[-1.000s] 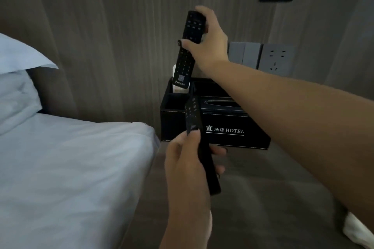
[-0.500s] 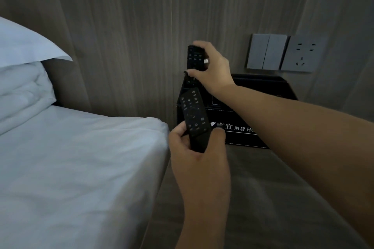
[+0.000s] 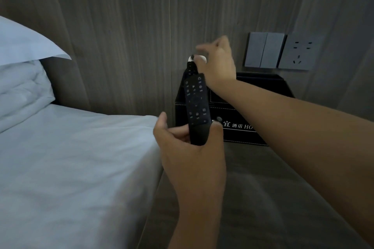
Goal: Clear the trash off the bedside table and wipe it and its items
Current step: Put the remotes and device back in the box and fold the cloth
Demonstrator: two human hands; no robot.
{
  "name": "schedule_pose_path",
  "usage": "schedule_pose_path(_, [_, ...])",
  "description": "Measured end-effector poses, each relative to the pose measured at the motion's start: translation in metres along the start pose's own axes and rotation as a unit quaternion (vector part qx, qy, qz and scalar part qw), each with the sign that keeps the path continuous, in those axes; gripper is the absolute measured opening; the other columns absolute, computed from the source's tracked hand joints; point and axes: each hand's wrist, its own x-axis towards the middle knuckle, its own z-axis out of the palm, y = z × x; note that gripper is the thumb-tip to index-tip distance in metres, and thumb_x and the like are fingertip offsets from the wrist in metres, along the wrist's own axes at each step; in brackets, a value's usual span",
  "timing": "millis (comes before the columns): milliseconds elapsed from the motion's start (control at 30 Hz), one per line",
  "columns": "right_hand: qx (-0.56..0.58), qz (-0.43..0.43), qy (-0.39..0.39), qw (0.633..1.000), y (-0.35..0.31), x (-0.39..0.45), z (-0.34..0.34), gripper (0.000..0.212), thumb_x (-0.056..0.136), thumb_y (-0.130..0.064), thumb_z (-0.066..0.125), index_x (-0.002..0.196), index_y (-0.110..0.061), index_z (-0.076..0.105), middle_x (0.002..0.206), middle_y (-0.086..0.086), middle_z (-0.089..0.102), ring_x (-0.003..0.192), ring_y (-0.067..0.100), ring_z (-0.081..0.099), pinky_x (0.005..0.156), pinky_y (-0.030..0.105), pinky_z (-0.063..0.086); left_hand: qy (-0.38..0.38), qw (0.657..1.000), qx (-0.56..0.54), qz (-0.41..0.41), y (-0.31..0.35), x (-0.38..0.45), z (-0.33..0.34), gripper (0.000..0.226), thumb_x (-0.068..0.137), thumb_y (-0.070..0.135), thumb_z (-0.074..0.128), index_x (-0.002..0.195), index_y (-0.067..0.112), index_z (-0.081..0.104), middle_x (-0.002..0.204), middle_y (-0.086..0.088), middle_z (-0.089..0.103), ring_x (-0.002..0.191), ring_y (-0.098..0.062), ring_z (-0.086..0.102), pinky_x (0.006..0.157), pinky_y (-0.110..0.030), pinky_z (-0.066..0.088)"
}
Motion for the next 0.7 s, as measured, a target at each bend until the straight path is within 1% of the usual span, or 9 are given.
schedule_pose_path(33, [0.025,0.024,0.025,0.999,-0.006,0.0,-0.008,0.02,0.092,-0.022,0.061,0.11,-0.017,0.068,0.11,0.003,0.052,0.09,0.01,0.051,0.071,0.017,0.043,-0.002,1.0,0.016,0.023,-0.001,0.002,-0.001,0.093,0.068,0.029,0.085,0.144,0.028,0.032,0.088,0.029,0.061,0.085,0.019,0.055,0.072,0.002,0.04])
schedule_pose_path(100, [0.2,0.138,0.022,0.97,-0.017,-0.005,-0.027,0.015,0.091,-0.02,0.059,0.1,-0.014,0.069,0.092,0.0,0.06,0.073,0.008,0.057,0.064,0.017,0.045,0.003,0.998,0.04,0.057,-0.002,0.008,-0.005,0.093,0.069,0.026,0.085,0.145,0.023,0.031,0.084,0.024,0.063,0.088,0.02,0.054,0.074,0.005,0.035])
schedule_pose_path(200, [0.411,0.231,-0.162,0.867,-0.03,-0.034,-0.059,0.023,0.092,-0.025,0.06,0.105,-0.008,0.067,0.085,0.006,0.063,0.063,0.013,0.064,0.057,0.026,0.053,0.001,0.994,0.067,0.082,-0.006,0.017,-0.009,0.096,0.069,0.025,0.086,0.146,0.021,0.029,0.083,0.024,0.063,0.087,0.021,0.054,0.076,0.002,0.038])
schedule_pose_path(267, [0.432,0.203,-0.242,0.845,-0.034,-0.057,-0.071,0.021,0.093,-0.025,0.06,0.106,-0.01,0.067,0.09,0.007,0.067,0.071,0.015,0.069,0.059,0.027,0.055,-0.005,0.992,0.079,0.097,-0.008,0.021,-0.008,0.099,0.069,0.023,0.086,0.148,0.019,0.026,0.083,0.022,0.063,0.086,0.022,0.054,0.073,0.004,0.036])
schedule_pose_path(333, [0.399,0.161,-0.243,0.87,-0.038,-0.073,-0.074,0.02,0.091,-0.015,0.063,0.112,-0.014,0.064,0.101,0.009,0.067,0.084,0.019,0.07,0.067,0.032,0.06,-0.014,0.991,0.082,0.102,-0.008,0.022,-0.003,0.104,0.069,0.022,0.085,0.15,0.016,0.021,0.087,0.021,0.063,0.087,0.021,0.055,0.07,0.006,0.034])
schedule_pose_path(433, [0.323,0.109,-0.208,0.917,-0.039,-0.081,-0.07,0.045,0.087,0.0,0.064,0.126,-0.018,0.052,0.115,0.013,0.062,0.098,0.028,0.068,0.084,0.042,0.058,-0.033,0.992,0.076,0.101,-0.011,0.023,0.006,0.107,0.071,0.022,0.084,0.152,0.016,0.015,0.094,0.02,0.063,0.095,0.016,0.055,0.072,0.004,0.037])
schedule_pose_path(500, [0.348,0.1,-0.178,0.915,-0.039,-0.072,-0.073,0.052,0.084,0.005,0.065,0.127,-0.019,0.048,0.114,0.009,0.061,0.097,0.024,0.068,0.079,0.036,0.06,-0.038,0.992,0.069,0.102,-0.015,0.029,0.01,0.103,0.074,0.022,0.082,0.152,0.018,0.016,0.1,0.02,0.063,0.1,0.01,0.057,0.076,0.0,0.041])
schedule_pose_path(600, [0.339,0.071,-0.047,0.937,-0.036,-0.038,-0.077,0.046,0.082,0.002,0.068,0.119,-0.019,0.049,0.112,-0.001,0.056,0.1,0.016,0.063,0.075,0.029,0.06,-0.023,0.993,0.066,0.096,-0.019,0.044,0.01,0.084,0.083,0.023,0.073,0.149,0.018,0.022,0.119,0.016,0.06,0.111,0.004,0.055,0.089,-0.011,0.045])
schedule_pose_path(700, [0.325,0.026,0.037,0.945,-0.031,-0.009,-0.065,0.042,0.084,0.001,0.066,0.118,-0.015,0.048,0.113,-0.003,0.053,0.104,0.013,0.059,0.079,0.023,0.057,-0.064,0.996,0.057,0.013,-0.024,0.051,0.014,0.083,0.084,0.02,0.071,0.15,0.016,0.021,0.137,0.008,0.052,0.122,0.005,0.048,0.094,-0.013,0.039])
